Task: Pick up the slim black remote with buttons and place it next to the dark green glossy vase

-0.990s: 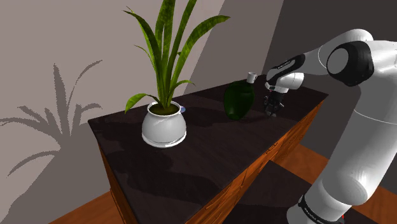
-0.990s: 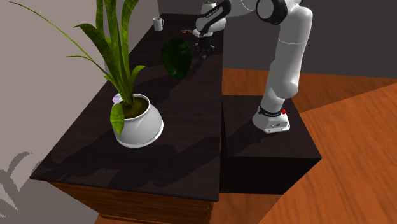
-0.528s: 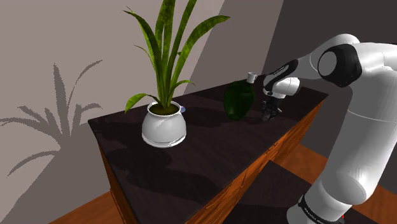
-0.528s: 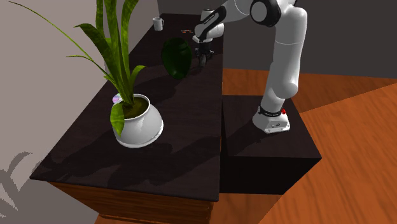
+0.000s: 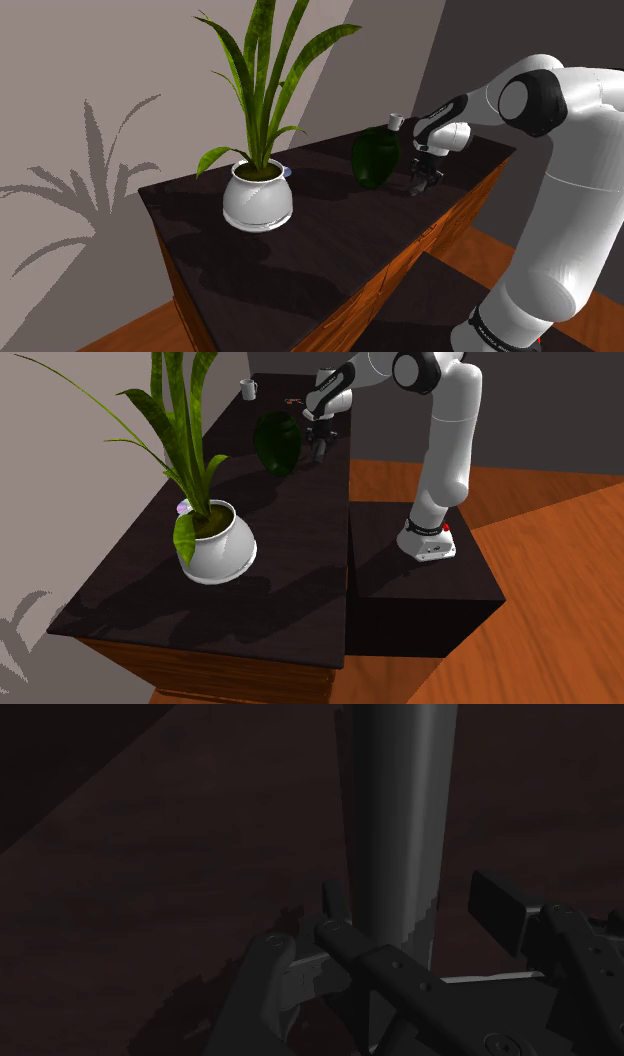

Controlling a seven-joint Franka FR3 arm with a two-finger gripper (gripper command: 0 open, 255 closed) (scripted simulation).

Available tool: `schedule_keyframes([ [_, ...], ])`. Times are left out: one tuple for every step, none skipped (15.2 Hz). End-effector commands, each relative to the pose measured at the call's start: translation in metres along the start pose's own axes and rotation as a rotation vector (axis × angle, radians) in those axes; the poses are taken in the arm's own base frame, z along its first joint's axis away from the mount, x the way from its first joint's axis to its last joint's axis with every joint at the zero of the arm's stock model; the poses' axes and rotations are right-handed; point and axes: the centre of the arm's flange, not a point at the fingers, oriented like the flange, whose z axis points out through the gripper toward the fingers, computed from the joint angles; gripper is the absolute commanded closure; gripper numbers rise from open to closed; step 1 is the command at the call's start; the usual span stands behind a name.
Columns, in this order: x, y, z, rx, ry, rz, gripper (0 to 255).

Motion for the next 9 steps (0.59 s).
schedule_keyframes([
  [0.0,0.0,0.0,0.0,0.0,0.001,0],
  [0.0,0.0,0.0,0.0,0.0,0.001,0],
  [0.0,0.0,0.0,0.0,0.0,0.001,0],
  [0.0,0.0,0.0,0.0,0.0,0.001,0],
  [0.0,0.0,0.0,0.0,0.0,0.001,0],
  [0.0,0.0,-0.013,0.0,0.0,0.001,0],
  [0.0,0.0,-0.026,0.0,0.0,0.001,0],
  [0.0,0.0,-0.039,0.0,0.0,0.001,0],
  [0.0,0.0,-0.05,0.0,0.0,0.001,0],
])
